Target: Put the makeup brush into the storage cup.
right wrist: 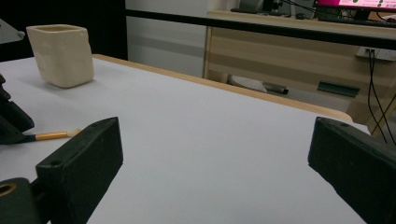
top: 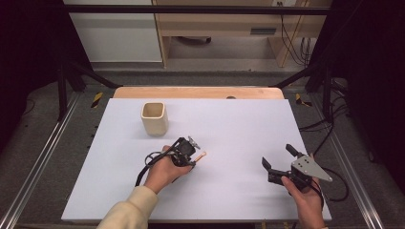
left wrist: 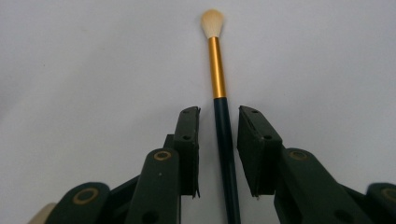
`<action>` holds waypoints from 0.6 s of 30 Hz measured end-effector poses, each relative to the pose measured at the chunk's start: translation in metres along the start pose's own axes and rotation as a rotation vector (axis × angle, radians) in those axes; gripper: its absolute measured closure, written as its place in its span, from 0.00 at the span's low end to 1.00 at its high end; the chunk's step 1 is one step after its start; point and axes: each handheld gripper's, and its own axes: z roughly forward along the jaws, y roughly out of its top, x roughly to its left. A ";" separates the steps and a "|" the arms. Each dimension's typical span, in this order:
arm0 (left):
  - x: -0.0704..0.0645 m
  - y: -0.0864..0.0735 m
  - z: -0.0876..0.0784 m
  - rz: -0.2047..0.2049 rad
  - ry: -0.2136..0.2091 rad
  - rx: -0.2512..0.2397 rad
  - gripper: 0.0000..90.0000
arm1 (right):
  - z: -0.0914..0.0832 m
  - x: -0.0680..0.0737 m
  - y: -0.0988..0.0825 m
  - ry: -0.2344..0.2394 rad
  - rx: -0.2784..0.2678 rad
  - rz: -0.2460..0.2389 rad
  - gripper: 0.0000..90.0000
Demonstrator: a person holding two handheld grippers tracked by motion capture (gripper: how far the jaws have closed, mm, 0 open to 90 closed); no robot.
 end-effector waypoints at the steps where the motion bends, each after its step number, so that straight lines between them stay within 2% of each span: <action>1: 0.000 0.000 0.000 0.001 -0.001 0.002 0.78 | 0.000 0.000 0.000 0.001 0.000 0.000 0.04; 18: -0.002 0.004 0.004 -0.002 -0.006 0.023 0.84 | 0.000 0.000 0.000 0.000 0.002 0.000 0.04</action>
